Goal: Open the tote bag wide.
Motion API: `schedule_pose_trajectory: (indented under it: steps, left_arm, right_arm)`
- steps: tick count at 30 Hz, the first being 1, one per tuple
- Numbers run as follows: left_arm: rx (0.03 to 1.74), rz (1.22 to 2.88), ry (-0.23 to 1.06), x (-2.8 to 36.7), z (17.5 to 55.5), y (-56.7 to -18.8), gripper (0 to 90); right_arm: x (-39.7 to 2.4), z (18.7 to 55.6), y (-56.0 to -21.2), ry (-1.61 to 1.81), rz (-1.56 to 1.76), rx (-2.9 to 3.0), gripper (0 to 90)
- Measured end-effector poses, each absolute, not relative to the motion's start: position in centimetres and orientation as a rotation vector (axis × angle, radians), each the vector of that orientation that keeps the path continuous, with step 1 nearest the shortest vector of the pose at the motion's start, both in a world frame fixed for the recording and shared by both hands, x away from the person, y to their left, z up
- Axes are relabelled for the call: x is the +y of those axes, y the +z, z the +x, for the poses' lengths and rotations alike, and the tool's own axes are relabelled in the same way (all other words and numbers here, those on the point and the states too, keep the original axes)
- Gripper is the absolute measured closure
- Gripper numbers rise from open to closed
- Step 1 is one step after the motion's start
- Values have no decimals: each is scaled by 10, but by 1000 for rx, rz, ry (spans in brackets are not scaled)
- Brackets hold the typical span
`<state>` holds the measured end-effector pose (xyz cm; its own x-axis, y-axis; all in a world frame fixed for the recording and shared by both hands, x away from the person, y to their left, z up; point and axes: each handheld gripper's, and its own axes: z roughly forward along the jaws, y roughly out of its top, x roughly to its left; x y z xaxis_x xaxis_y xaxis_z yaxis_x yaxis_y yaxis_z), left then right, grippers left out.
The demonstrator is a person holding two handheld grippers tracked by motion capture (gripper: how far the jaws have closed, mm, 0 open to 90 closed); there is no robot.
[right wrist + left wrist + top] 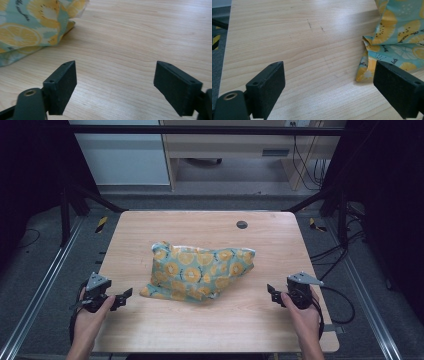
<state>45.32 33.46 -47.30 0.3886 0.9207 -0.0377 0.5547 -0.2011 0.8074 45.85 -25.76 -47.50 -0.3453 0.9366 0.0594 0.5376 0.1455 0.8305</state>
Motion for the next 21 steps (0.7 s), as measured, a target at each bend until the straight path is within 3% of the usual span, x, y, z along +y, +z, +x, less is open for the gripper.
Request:
schedule_pose_trajectory:
  steps: [4,15,21]
  left_arm:
    - [1253,1897,596,330,452,-474,95]
    - [1176,1995,572,313,453,-478,91]
    - [1132,2022,589,308,451,-477,84]
  right_arm:
    - [-256,459,-471,1119,1381,1977,197]
    - [-221,480,-406,1159,1218,2063,90]
    - [-182,513,-374,1149,1087,2204,65]
